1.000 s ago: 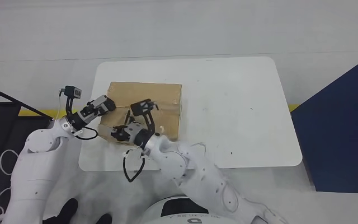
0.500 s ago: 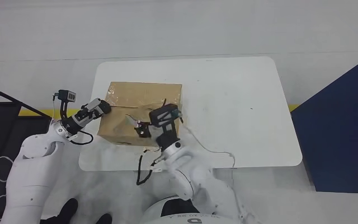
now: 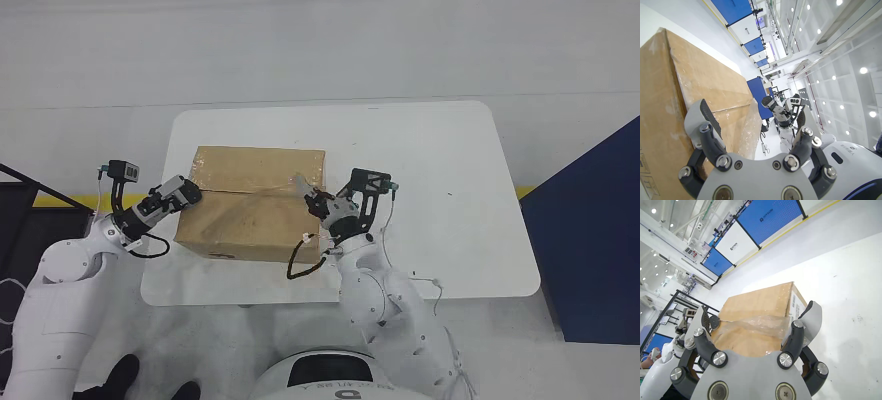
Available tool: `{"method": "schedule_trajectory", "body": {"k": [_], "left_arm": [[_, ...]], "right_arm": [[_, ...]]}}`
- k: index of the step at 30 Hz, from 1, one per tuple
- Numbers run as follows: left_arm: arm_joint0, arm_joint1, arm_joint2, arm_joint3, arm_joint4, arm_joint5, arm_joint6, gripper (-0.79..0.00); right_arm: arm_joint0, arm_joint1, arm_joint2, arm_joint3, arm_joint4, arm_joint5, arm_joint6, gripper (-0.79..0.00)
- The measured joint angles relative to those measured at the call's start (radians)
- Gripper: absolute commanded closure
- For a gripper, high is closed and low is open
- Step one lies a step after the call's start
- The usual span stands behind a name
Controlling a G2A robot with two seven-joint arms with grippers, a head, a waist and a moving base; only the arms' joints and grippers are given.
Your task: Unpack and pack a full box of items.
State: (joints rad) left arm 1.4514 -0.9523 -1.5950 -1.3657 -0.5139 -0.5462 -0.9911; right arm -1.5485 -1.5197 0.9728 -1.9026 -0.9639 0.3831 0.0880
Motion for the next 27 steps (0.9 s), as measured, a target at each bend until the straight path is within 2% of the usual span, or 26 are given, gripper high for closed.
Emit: {"method": "schedule_trajectory", "body": {"k": [5, 9, 12, 19, 27], "left_arm": [[-0.003, 0.000, 0.003, -0.003, 0.011, 0.009, 0.002, -0.785], [-0.005, -0.001, 0.007, -0.005, 0.020, 0.015, 0.003, -0.785], [-0.006, -0.001, 0.009, -0.010, 0.026, 0.018, 0.004, -0.785], [-0.007, -0.001, 0.008, -0.015, 0.029, 0.017, 0.002, -0.785], [-0.002, -0.002, 0.009, 0.002, 0.013, -0.002, -0.008, -0.785]], "right_arm": [[0.037, -0.007, 0.010, 0.056, 0.039, 0.043, 0.041, -0.785], [0.044, -0.007, 0.016, 0.067, 0.073, 0.006, 0.056, -0.785], [0.042, -0.005, 0.020, 0.069, 0.104, -0.052, 0.065, -0.785], [0.016, 0.005, 0.082, 0.080, 0.266, -0.261, 0.058, -0.785], [0.011, 0.010, 0.087, 0.088, 0.284, -0.345, 0.025, -0.785]]}}
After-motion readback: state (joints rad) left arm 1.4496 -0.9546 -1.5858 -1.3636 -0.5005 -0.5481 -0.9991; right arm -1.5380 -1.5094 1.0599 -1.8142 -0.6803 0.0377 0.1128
